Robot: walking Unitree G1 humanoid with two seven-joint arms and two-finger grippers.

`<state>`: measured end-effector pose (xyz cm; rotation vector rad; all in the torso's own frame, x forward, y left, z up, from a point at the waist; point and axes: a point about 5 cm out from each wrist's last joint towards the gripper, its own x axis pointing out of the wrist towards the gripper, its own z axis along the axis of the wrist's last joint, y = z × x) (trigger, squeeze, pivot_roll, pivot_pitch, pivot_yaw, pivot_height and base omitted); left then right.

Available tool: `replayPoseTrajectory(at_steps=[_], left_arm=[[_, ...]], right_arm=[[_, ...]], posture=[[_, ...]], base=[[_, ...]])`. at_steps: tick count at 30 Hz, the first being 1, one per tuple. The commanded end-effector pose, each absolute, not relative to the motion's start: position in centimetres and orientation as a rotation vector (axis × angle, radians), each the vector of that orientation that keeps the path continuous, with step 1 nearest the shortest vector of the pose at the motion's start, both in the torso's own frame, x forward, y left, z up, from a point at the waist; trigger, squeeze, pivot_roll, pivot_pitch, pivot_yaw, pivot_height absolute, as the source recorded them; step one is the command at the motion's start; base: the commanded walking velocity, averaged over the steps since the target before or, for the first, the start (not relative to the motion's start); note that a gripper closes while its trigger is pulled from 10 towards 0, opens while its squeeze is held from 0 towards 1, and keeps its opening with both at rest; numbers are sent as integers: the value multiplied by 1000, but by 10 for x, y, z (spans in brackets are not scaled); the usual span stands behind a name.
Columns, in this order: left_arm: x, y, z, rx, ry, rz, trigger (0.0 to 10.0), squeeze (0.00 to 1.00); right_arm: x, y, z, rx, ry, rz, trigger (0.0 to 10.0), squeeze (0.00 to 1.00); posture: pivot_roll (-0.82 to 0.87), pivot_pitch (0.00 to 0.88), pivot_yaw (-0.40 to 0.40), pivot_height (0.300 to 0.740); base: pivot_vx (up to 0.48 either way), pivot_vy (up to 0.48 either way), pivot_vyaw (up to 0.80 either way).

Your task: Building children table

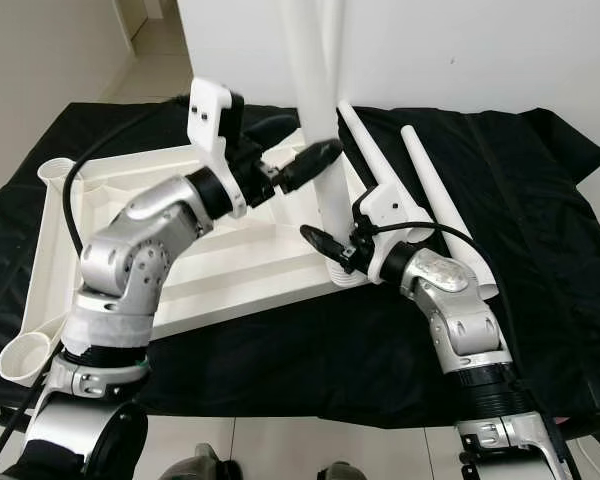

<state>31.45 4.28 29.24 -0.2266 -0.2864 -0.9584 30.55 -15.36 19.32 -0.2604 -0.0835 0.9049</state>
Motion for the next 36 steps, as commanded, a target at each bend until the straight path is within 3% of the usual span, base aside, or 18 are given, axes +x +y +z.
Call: replayPoseTrajectory(at_steps=[1,13,14,15,16,34,35,36], left_arm=[[316,45,293,-249,-275,-932,10000,0],[304,36,300,-301,-223,-1116,10000,0],[303,36,300,-307,-221,-1122,2745,0],[303,36,300,-307,-221,-1122,2745,0],[302,36,300,-304,-226,-1126,0,0],[305,41,310,-297,-250,-1074,0,0],[308,40,311,-274,-243,-1049,549,0],[308,40,311,-274,-243,-1049,549,0]], right_arm=[[304,-153,190,-273,-77,927,10000,0],[307,-157,191,-303,-68,940,10000,0],[307,-158,192,-310,-70,940,10000,0],[307,-158,192,-310,-70,940,10000,0],[308,-158,193,-313,-70,940,10000,0],[318,-151,194,-261,-67,889,10000,0],[321,-150,196,-229,-74,871,10000,580],[321,-150,196,-229,-74,871,10000,580]], posture=[[-97,15,42,740],[-100,23,45,740],[-102,21,45,740],[-102,21,45,740],[-102,21,45,740],[-99,5,36,740],[-98,9,35,740],[-98,9,35,740]], base=[[0,0,0],[0,0,0],[0,0,0],[0,0,0],[0,0,0],[0,0,0],[0,0,0],[0,0,0]])
